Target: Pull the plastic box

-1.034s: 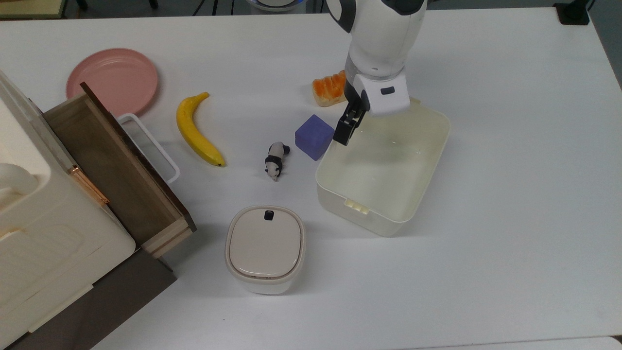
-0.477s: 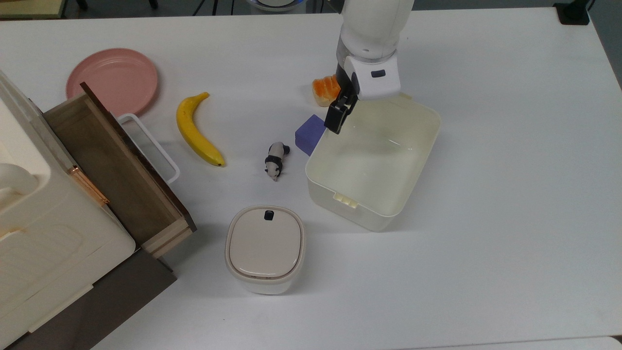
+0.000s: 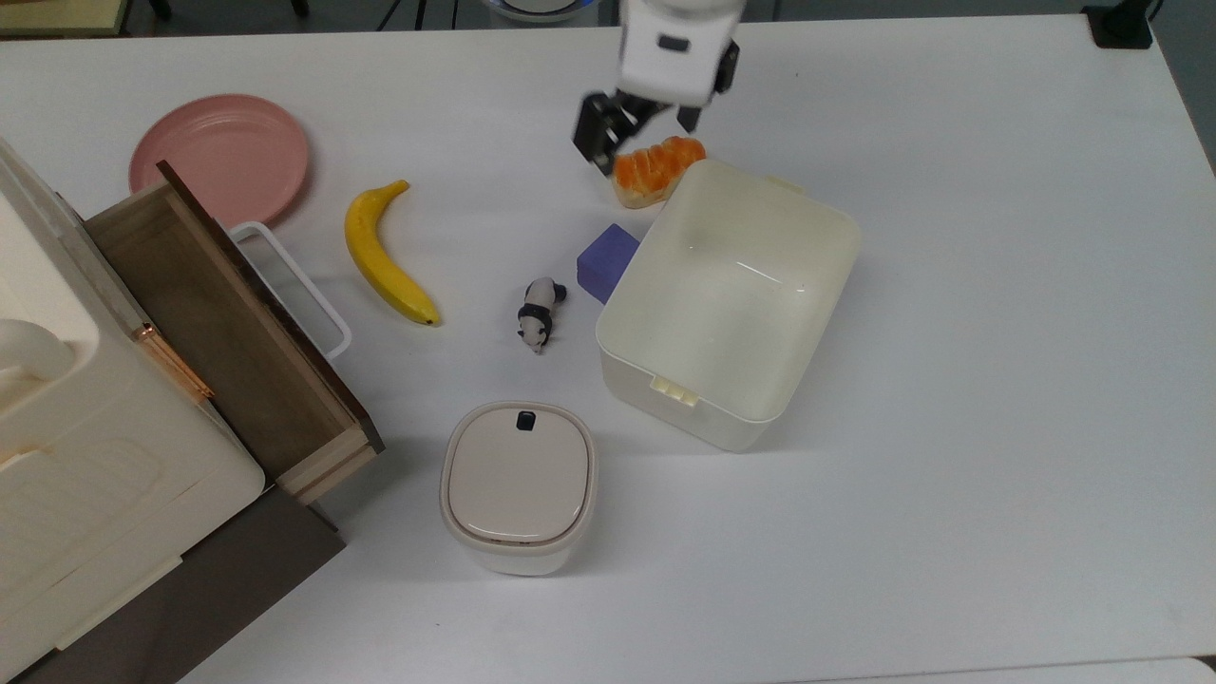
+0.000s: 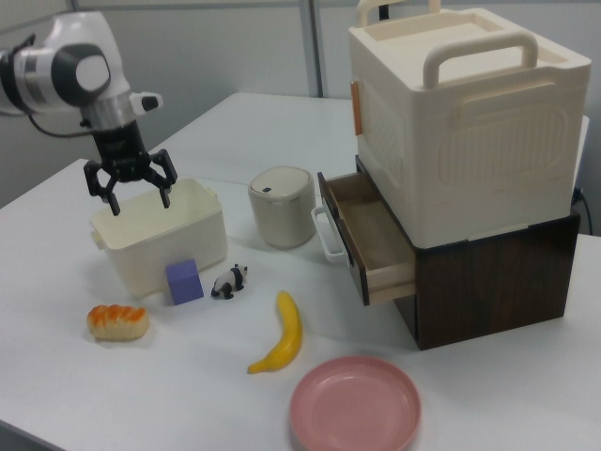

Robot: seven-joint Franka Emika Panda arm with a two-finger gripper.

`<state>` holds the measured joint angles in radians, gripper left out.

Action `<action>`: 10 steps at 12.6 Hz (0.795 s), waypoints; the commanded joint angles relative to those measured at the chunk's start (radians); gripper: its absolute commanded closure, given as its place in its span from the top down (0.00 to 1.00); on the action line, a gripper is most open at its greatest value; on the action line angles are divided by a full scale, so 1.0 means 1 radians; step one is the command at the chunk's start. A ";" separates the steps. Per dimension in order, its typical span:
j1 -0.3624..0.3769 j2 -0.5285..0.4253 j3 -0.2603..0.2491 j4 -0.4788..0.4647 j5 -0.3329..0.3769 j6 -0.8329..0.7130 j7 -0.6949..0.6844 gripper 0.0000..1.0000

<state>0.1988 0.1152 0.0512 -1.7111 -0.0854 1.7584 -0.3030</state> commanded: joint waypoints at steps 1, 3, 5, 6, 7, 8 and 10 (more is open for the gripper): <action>-0.085 -0.093 0.006 0.028 0.023 -0.157 0.115 1.00; -0.153 -0.147 0.006 0.030 0.022 -0.155 0.233 1.00; -0.173 -0.164 0.001 0.030 0.027 -0.152 0.367 1.00; -0.185 -0.161 -0.001 0.025 0.036 -0.149 0.399 1.00; -0.206 -0.157 -0.002 0.022 0.039 -0.149 0.400 1.00; -0.226 -0.157 -0.004 0.022 0.065 -0.146 0.400 1.00; -0.240 -0.161 -0.008 0.024 0.087 -0.142 0.400 1.00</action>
<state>-0.0278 -0.0280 0.0490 -1.6751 -0.0309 1.6170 0.0739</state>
